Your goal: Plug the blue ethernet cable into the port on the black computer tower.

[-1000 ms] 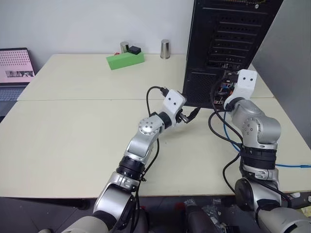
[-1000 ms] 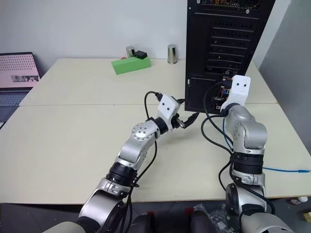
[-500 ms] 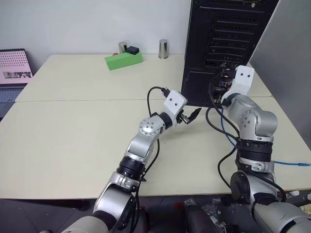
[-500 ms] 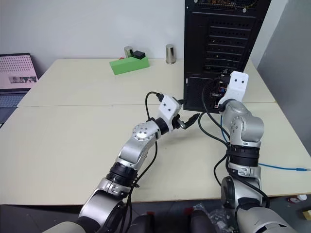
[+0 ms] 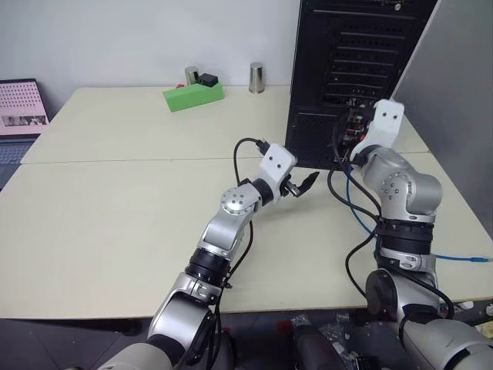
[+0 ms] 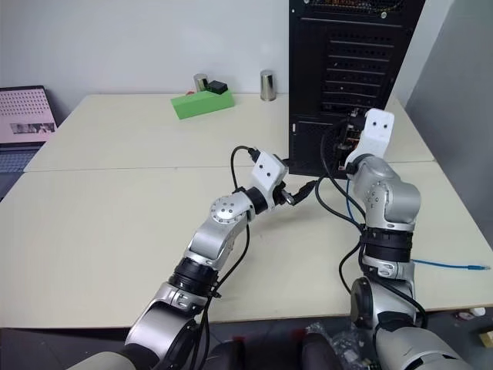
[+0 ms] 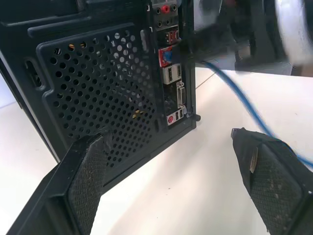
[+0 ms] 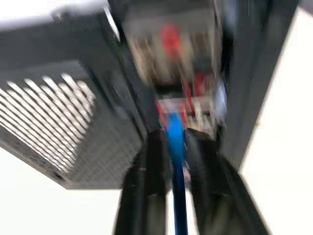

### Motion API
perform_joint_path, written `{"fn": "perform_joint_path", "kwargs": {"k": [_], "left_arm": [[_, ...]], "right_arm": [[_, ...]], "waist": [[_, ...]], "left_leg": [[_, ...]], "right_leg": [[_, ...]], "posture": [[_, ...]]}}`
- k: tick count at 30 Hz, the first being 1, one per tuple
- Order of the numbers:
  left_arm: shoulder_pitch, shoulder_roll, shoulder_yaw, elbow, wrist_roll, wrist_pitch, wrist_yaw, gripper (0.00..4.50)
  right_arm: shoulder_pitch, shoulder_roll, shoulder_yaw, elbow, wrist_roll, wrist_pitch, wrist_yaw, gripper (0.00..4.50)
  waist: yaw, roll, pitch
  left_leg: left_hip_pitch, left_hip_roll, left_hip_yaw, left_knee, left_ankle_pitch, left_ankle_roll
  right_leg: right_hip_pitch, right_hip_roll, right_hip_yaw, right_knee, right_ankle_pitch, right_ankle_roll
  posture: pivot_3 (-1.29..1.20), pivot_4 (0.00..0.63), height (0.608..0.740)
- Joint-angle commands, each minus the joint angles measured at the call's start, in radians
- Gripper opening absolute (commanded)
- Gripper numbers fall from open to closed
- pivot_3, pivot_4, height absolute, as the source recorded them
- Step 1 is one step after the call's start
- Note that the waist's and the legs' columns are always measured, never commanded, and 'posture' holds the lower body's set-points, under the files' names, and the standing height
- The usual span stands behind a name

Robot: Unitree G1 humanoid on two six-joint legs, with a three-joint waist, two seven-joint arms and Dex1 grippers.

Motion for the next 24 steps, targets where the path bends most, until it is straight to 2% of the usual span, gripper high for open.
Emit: {"fn": "perform_joint_path", "kwargs": {"k": [1, 5, 7, 9, 12, 14, 18, 24], "left_arm": [[-0.019, 0.009, 0.018, -0.02, -0.009, -0.015, -0.002, 4.14], [-0.011, 0.035, 0.04, -0.029, -0.035, 0.011, -0.026, 4.14], [-0.005, 0.061, 0.046, -0.047, -0.052, 0.033, -0.061, 4.49], [0.002, 0.092, 0.057, -0.072, -0.077, 0.052, -0.105, 4.5], [-0.003, 0.153, 0.075, -0.072, -0.087, 0.091, -0.14, 4.5], [-0.008, 0.204, 0.082, -0.069, -0.105, 0.122, -0.194, 4.5], [-0.027, 0.308, 0.092, -0.055, -0.13, 0.128, -0.318, 4.5], [-0.081, 0.382, 0.134, -0.009, -0.173, 0.099, -0.42, 4.5]], "right_arm": [[0.081, -0.016, 0.013, -0.155, 0.028, 0.025, 0.037, 1.61], [0.216, -0.043, 0.072, -0.317, 0.038, 0.064, 0.086, 2.47], [0.296, -0.084, 0.113, -0.399, 0.018, 0.044, 0.114, 2.84], [0.377, -0.111, 0.124, -0.475, 0.017, 0.031, 0.133, 3.26], [0.484, -0.147, 0.119, -0.554, 0.016, -0.005, 0.166, 3.88], [0.545, -0.156, 0.066, -0.595, 0.055, -0.028, 0.205, 4.36], [0.626, -0.22, -0.016, -0.648, 0.114, -0.058, 0.301, 4.44], [0.617, -0.267, -0.138, -0.683, 0.284, -0.066, 0.414, 4.44]], "waist": [[0.005, 0.0, 0.0], [0.023, 0.0, 0.0], [0.024, 0.0, 0.0], [0.026, 0.0, 0.0], [0.027, 0.0, 0.0], [0.024, 0.0, 0.0], [0.024, 0.0, 0.0], [0.027, 0.0, 0.0]], "left_leg": [[-0.001, 0.0, 0.0, 0.0, 0.0, 0.0], [-0.002, 0.0, 0.0, 0.0, 0.0, 0.0], [-0.002, 0.0, 0.0, 0.0, 0.0, 0.0], [-0.002, -0.001, -0.001, 0.0, 0.0, 0.0], [-0.002, -0.001, -0.001, 0.0, 0.0, 0.0], [-0.002, -0.001, -0.001, 0.0, 0.0, 0.0], [-0.001, 0.0, -0.001, 0.0, 0.0, 0.0], [-0.001, 0.0, -0.002, 0.0, 0.0, 0.0]], "right_leg": [[0.0, 0.0, 0.0, -0.001, 0.0, 0.0], [0.0, 0.0, -0.001, -0.003, 0.0, 0.0], [0.0, -0.001, 0.0, -0.003, 0.0, 0.0], [0.0, -0.001, -0.001, -0.003, 0.0, 0.0], [0.001, 0.0, -0.002, -0.003, 0.0, 0.0], [0.001, 0.0, -0.001, -0.003, 0.0, 0.0], [0.001, 0.0, -0.001, -0.003, 0.0, 0.0], [0.001, 0.0, -0.002, -0.003, 0.0, 0.0]], "posture": [[0.0, 0.15, 0.74], [0.0, 0.15, 0.74], [0.0, 0.15, 0.74], [0.0, 0.15, 0.74], [0.0, 0.15, 0.74], [0.0, 0.15, 0.74], [0.0, 0.15, 0.74], [0.0, 0.15, 0.74]]}}
